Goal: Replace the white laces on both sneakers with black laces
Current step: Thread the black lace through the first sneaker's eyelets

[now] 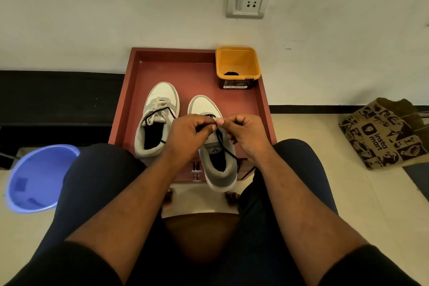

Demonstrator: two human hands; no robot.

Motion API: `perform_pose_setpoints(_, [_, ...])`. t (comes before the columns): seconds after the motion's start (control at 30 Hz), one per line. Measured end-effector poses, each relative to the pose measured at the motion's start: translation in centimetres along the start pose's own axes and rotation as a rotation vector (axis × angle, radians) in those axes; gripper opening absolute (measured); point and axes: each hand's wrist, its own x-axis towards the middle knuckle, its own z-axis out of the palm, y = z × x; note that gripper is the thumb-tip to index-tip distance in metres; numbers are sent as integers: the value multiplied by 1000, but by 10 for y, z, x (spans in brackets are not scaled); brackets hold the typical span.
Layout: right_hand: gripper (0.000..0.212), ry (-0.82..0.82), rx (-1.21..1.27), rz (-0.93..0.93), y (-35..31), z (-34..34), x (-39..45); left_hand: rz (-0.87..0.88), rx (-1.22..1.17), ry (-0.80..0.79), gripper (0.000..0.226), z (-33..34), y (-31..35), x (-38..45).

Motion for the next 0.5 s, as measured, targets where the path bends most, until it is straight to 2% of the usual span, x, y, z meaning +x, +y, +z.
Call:
perform_pose_setpoints(0.07, [15,85,-39,-14,3,0,9,-11,11,108,9,-2,-4,5])
perform_pose_setpoints(0.13, [13,128,-197,-60,10,0,21,-35,32,162,9,-3,-8,12])
perform_pose_setpoints(0.17, [12,106,-304,-80,13,1,26,-33,60,158,11,-2,-11,16])
perform_pose_setpoints(0.27, [33,-20,-610,-107,24,10,41,-69,102,113,15,8,-16,27])
perform_pose_setpoints(0.33, [25,-41,-737,-128,27,15,46,-127,141,103,18,17,-22,31])
perform_pose_setpoints(0.4, [17,-11,-728,-96,30,14,49,-200,168,94,18,25,-29,34])
perform_pose_setpoints(0.5, [18,21,-677,-43,33,12,46,-290,165,61,17,34,-38,36])
